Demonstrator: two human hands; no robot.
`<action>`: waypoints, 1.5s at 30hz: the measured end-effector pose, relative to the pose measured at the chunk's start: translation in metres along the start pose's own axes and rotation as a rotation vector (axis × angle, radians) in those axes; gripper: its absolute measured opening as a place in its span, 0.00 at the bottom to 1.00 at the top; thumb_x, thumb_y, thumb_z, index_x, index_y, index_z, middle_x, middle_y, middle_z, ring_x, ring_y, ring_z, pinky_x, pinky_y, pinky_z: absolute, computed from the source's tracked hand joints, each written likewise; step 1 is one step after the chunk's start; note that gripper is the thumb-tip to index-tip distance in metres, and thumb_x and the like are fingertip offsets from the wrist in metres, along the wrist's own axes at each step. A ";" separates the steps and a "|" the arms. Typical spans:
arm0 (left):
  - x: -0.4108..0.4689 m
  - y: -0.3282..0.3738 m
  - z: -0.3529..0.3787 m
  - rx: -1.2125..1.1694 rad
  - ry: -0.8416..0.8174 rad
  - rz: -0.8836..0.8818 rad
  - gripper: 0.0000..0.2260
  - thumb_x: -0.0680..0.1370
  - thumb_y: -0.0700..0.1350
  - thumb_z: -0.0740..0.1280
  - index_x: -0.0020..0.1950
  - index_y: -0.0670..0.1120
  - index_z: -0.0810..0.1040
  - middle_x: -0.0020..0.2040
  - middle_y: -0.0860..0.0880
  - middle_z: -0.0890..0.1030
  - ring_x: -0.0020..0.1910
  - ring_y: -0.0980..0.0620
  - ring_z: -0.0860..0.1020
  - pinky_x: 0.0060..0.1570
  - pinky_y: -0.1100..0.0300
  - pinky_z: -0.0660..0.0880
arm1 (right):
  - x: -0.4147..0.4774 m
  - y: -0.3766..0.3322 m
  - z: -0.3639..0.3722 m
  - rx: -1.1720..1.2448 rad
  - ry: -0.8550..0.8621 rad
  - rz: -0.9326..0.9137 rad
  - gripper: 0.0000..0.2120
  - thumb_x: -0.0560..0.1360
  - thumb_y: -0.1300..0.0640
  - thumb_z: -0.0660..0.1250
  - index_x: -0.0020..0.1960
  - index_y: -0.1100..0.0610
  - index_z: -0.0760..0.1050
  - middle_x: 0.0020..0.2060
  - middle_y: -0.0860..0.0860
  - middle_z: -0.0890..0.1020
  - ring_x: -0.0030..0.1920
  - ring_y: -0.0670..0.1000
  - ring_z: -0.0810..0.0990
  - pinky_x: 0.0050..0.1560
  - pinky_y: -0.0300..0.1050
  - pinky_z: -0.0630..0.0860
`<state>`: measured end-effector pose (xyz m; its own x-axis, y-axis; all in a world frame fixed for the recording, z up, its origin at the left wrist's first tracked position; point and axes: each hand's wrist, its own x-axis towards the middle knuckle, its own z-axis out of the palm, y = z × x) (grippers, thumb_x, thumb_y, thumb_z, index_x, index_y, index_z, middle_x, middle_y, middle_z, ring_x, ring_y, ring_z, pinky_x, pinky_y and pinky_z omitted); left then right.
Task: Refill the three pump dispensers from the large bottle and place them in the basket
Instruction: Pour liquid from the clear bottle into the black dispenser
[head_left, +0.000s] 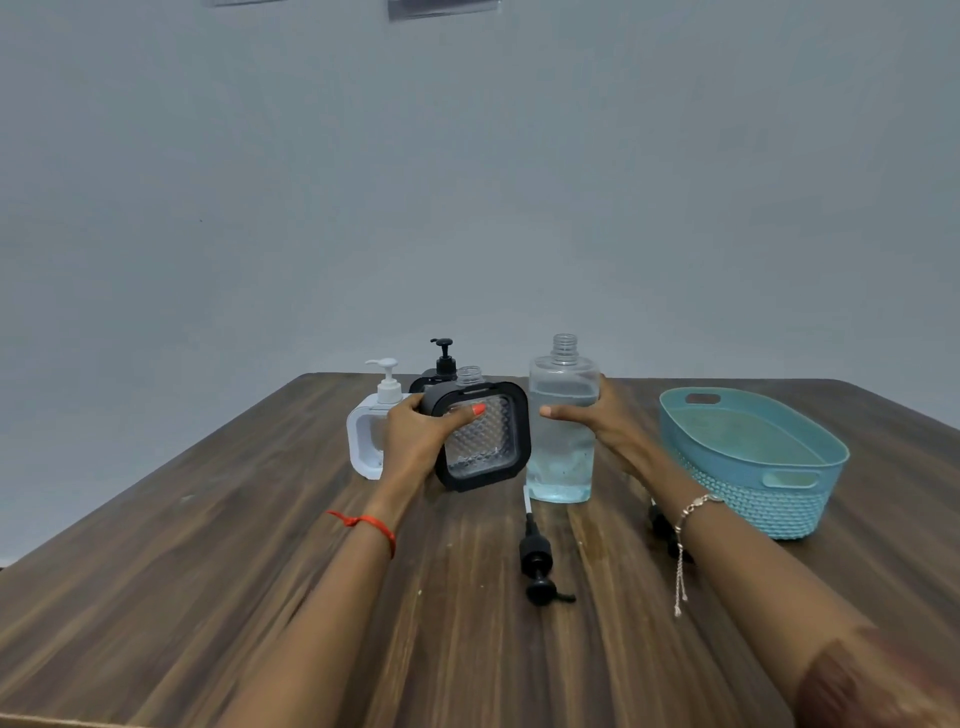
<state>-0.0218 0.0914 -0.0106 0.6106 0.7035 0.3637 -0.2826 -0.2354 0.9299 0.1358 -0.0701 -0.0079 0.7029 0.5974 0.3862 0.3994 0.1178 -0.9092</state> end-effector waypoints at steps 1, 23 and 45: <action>0.001 -0.001 0.001 0.003 0.005 0.009 0.12 0.65 0.40 0.78 0.41 0.50 0.77 0.39 0.53 0.82 0.38 0.57 0.80 0.38 0.67 0.78 | 0.003 0.004 0.001 0.004 0.007 0.011 0.25 0.60 0.58 0.80 0.54 0.50 0.76 0.50 0.52 0.83 0.50 0.50 0.82 0.50 0.48 0.81; 0.005 -0.002 0.023 0.340 0.191 0.112 0.24 0.61 0.48 0.79 0.54 0.43 0.80 0.47 0.48 0.83 0.47 0.50 0.80 0.46 0.57 0.76 | -0.011 -0.027 0.000 -0.496 0.355 -0.237 0.31 0.57 0.54 0.81 0.54 0.56 0.68 0.45 0.48 0.76 0.46 0.48 0.76 0.40 0.40 0.73; -0.026 0.029 0.034 0.450 0.248 0.193 0.22 0.64 0.50 0.76 0.54 0.45 0.78 0.48 0.45 0.83 0.50 0.44 0.79 0.43 0.57 0.71 | -0.022 -0.061 0.003 -1.130 0.290 -0.353 0.35 0.62 0.52 0.74 0.66 0.56 0.66 0.50 0.55 0.77 0.50 0.58 0.75 0.44 0.48 0.69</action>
<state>-0.0210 0.0433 0.0092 0.3706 0.7433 0.5569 0.0050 -0.6011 0.7991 0.0940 -0.0880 0.0382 0.4996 0.4557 0.7367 0.7810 -0.6048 -0.1555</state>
